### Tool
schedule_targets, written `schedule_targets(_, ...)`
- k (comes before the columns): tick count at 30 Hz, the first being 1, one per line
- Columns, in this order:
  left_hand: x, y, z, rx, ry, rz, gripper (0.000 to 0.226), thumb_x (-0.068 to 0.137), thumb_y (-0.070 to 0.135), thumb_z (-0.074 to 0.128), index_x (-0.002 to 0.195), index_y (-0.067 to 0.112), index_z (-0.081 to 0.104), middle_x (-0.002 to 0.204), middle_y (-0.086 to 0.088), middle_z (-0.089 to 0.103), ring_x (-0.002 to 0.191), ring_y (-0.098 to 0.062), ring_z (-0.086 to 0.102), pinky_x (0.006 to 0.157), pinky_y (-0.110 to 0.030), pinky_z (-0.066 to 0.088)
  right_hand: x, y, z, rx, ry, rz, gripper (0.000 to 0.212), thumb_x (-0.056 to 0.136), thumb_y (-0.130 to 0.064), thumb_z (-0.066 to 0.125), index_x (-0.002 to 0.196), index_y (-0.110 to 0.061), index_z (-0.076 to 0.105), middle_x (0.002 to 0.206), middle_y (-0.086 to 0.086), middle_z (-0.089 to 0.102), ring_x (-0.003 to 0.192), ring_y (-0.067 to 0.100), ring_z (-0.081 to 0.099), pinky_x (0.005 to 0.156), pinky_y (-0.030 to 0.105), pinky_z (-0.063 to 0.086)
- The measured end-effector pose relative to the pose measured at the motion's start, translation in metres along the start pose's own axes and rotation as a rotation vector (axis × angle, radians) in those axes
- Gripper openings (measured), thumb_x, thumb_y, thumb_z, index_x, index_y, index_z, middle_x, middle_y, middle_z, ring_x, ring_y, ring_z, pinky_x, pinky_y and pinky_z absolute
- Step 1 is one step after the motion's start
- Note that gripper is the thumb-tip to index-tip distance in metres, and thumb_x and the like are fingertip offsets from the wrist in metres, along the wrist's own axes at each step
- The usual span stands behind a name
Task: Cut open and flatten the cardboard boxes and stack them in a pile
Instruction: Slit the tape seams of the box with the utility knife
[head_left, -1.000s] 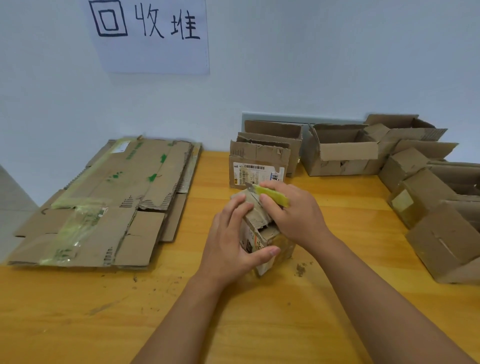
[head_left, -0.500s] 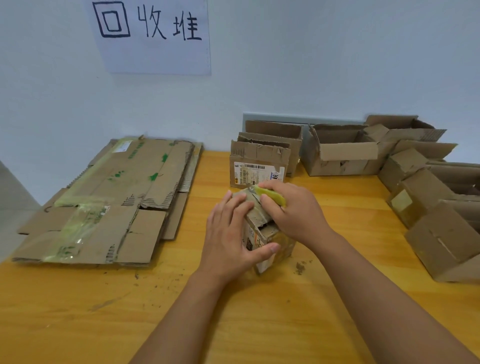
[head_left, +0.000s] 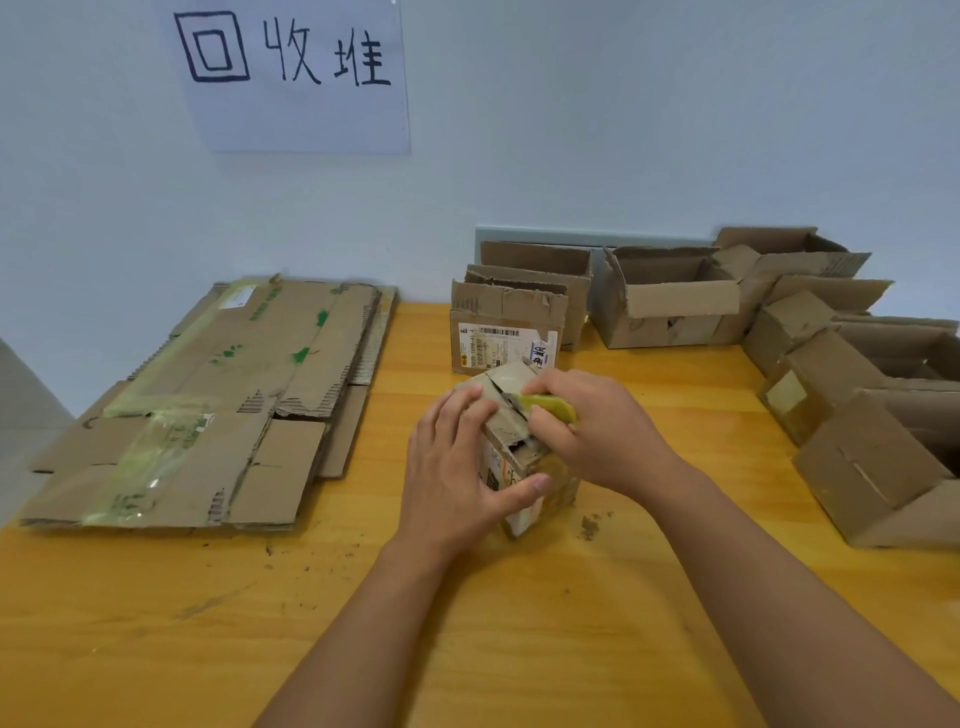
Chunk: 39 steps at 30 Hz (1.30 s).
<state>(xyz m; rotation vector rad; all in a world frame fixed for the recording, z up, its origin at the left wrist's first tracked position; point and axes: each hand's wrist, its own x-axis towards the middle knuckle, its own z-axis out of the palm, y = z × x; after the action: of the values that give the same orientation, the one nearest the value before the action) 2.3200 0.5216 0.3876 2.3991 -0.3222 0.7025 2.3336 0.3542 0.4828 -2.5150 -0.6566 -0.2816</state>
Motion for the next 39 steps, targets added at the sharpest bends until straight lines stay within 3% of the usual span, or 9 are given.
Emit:
schedule_targets(4,-0.001,0.002,0.001,0.018,0.011,-0.008,0.083,0.073,0.087,0.043,0.132,0.029,0.043,0.149,0.005,0.036,0.138,-0.024,0.031,0.109,-0.043,0.032,-0.009,0.001,-0.01,0.009,-0.014,-0.02,0.026,0.091,-0.026,0.053,0.109,-0.014,0.067,0.091,-0.002,0.064,0.08,0.013,0.053,0.069,0.034,0.045)
schedule_targets(8,-0.001,0.004,0.001,0.038,0.018,-0.014,0.082,0.073,0.086,0.044,0.132,0.029,0.043,0.149,0.007,0.036,0.137,-0.023,0.032,0.108,-0.043,0.033,-0.015,-0.002,-0.02,0.015,-0.024,-0.032,0.036,0.084,-0.034,0.047,0.105,-0.015,0.068,0.089,-0.001,0.066,0.079,0.016,0.055,0.069,0.038,0.048)
schedule_targets(12,-0.002,0.005,0.002,0.034,0.01,-0.022,0.083,0.073,0.088,0.041,0.133,0.031,0.04,0.149,0.007,0.035,0.137,-0.023,0.03,0.11,-0.042,0.031,-0.022,0.003,-0.027,-0.015,-0.084,-0.022,0.022,0.092,-0.027,0.055,0.109,-0.018,0.067,0.095,0.001,0.068,0.085,0.018,0.058,0.075,0.041,0.05)
schedule_targets(15,-0.002,0.006,0.002,0.037,0.011,-0.022,0.085,0.073,0.089,0.039,0.133,0.03,0.04,0.149,0.006,0.035,0.136,-0.024,0.031,0.109,-0.043,0.032,-0.026,0.005,-0.032,-0.013,-0.094,-0.037,0.024,0.093,-0.028,0.053,0.111,-0.02,0.067,0.099,-0.001,0.068,0.088,0.017,0.058,0.076,0.04,0.051)
schedule_targets(22,-0.003,0.006,0.0,0.055,-0.002,-0.035,0.085,0.072,0.089,0.041,0.134,0.03,0.041,0.15,0.006,0.034,0.136,-0.025,0.032,0.108,-0.047,0.035,-0.033,0.002,-0.045,-0.012,-0.088,-0.068,0.03,0.084,-0.034,0.046,0.098,-0.019,0.069,0.079,-0.006,0.065,0.071,0.01,0.055,0.062,0.035,0.048)
schedule_targets(28,-0.002,0.009,-0.001,0.062,-0.002,-0.035,0.092,0.072,0.093,0.032,0.133,0.026,0.044,0.149,0.005,0.035,0.134,-0.023,0.033,0.108,-0.041,0.032,-0.043,0.013,-0.056,0.022,-0.057,-0.046,0.017,0.086,-0.026,0.055,0.092,-0.021,0.07,0.065,-0.018,0.057,0.063,0.004,0.053,0.049,0.023,0.037)
schedule_targets(32,-0.002,0.008,0.0,0.049,-0.002,-0.033,0.091,0.072,0.093,0.034,0.133,0.027,0.043,0.15,0.005,0.034,0.134,-0.023,0.032,0.109,-0.041,0.031,-0.037,0.012,-0.048,0.148,0.072,-0.024,0.016,0.094,-0.016,0.059,0.103,-0.025,0.068,0.074,-0.013,0.065,0.064,0.012,0.057,0.051,0.029,0.043)
schedule_targets(35,-0.003,0.008,-0.001,0.043,0.0,-0.039,0.09,0.072,0.092,0.035,0.133,0.027,0.043,0.15,0.004,0.035,0.134,-0.023,0.032,0.108,-0.042,0.031,-0.032,0.01,-0.03,0.15,0.037,-0.026,0.02,0.097,-0.022,0.058,0.113,-0.026,0.068,0.078,-0.014,0.066,0.064,0.007,0.057,0.052,0.025,0.042)
schedule_targets(39,-0.003,0.009,-0.001,0.068,0.003,-0.042,0.087,0.072,0.087,0.042,0.134,0.026,0.044,0.15,0.004,0.036,0.134,-0.023,0.033,0.107,-0.042,0.032,-0.032,0.01,-0.018,0.07,0.024,-0.01,0.027,0.098,-0.027,0.056,0.123,-0.025,0.065,0.096,-0.008,0.07,0.077,0.008,0.06,0.066,0.033,0.051)
